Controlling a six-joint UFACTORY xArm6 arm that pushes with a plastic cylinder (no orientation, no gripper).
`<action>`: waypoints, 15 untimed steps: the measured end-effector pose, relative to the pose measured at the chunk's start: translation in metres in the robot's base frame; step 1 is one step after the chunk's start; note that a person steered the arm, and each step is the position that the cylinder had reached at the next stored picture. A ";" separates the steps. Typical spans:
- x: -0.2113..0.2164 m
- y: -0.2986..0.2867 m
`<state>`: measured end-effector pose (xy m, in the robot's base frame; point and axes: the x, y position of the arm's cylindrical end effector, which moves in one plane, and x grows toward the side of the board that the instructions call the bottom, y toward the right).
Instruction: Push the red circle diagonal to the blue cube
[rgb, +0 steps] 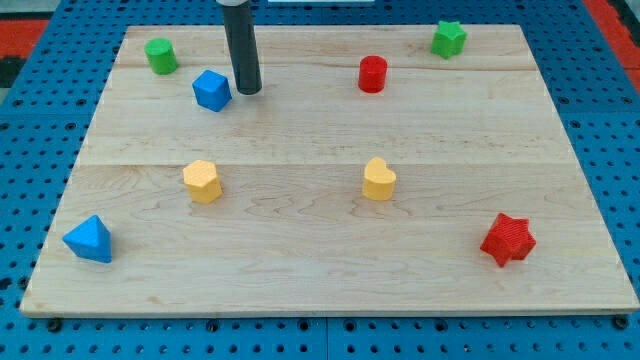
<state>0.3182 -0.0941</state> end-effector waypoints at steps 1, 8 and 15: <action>0.000 0.000; 0.019 0.100; -0.022 0.084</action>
<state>0.2966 -0.0099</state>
